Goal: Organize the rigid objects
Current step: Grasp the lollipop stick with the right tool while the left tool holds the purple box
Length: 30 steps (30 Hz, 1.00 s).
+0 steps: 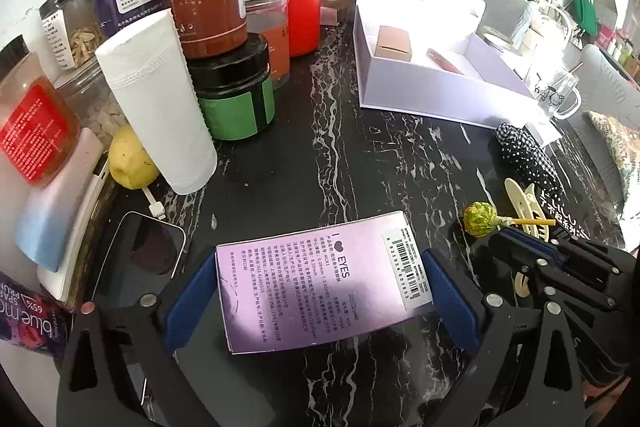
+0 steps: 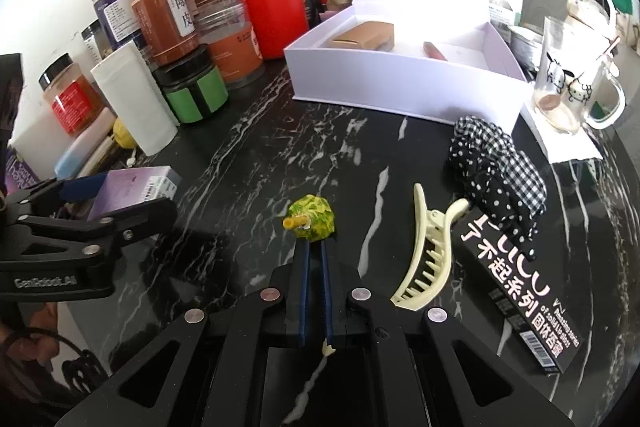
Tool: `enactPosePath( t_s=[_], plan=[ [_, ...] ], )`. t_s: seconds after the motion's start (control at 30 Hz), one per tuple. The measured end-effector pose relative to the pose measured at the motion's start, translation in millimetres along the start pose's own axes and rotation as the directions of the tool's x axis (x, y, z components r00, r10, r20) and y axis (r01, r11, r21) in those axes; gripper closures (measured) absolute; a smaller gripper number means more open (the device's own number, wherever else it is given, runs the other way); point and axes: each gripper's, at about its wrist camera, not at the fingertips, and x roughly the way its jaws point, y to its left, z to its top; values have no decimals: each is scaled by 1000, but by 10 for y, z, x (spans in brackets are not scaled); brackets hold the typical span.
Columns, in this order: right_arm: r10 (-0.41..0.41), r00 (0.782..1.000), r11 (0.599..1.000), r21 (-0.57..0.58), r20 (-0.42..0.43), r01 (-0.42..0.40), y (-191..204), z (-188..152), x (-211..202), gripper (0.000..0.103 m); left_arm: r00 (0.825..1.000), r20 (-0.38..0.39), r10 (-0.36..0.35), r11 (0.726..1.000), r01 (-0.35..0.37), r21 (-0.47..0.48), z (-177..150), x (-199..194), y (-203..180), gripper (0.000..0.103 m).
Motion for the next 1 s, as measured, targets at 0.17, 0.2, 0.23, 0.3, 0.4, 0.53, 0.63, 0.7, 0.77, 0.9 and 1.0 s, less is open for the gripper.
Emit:
enactPosePath(
  t_s=[0.17, 0.2, 0.23, 0.3, 0.4, 0.53, 0.63, 0.7, 0.77, 0.9, 1.0],
  plan=[
    [4, 1000, 1000, 26, -11, -4, -37, 35, 86, 67, 1000, -5, -5, 1000, 5, -8, 34, 31, 22, 3],
    [3, 1000, 1000, 22, -9, -3, -35, 44, 93, 67, 1000, -7, -7, 1000, 7, -9, 46, 44, 28, 3],
    [-2, 1000, 1000, 19, -10, 2, -33, 54, 108, 67, 1000, -9, -8, 1000, 8, -10, 50, 47, 31, 3],
    [2, 1000, 1000, 23, -12, -1, -40, 67, 135, 67, 1000, -14, -10, 1000, 10, -9, 70, 73, 35, 3],
    [7, 1000, 1000, 19, -7, -7, -33, 79, 155, 74, 1000, -20, -12, 1000, 12, -8, 103, 111, 42, 3],
    [32, 999, 999, 33, -4, -32, -52, 98, 180, 79, 1000, -23, -10, 1000, 10, 0, 151, 147, 40, 3],
    [30, 1000, 999, 36, -9, -30, -63, 106, 179, 79, 1000, -23, -18, 1000, 18, 5, 182, 157, 22, 3],
    [26, 1000, 999, 37, -14, -25, -70, 111, 170, 79, 999, -20, -26, 1000, 27, 13, 206, 154, -6, 3],
    [20, 1000, 999, 37, -14, -20, -74, 110, 142, 79, 999, -18, -35, 999, 35, 21, 228, 149, -34, 3],
    [18, 1000, 999, 50, -11, -18, -96, 104, 60, 79, 999, -11, -46, 998, 47, 49, 272, 115, -110, 3],
    [9, 1000, 998, 60, 7, -10, -112, 109, -28, 79, 998, -2, -56, 996, 56, 65, 307, 71, -164, 3]
  ],
)
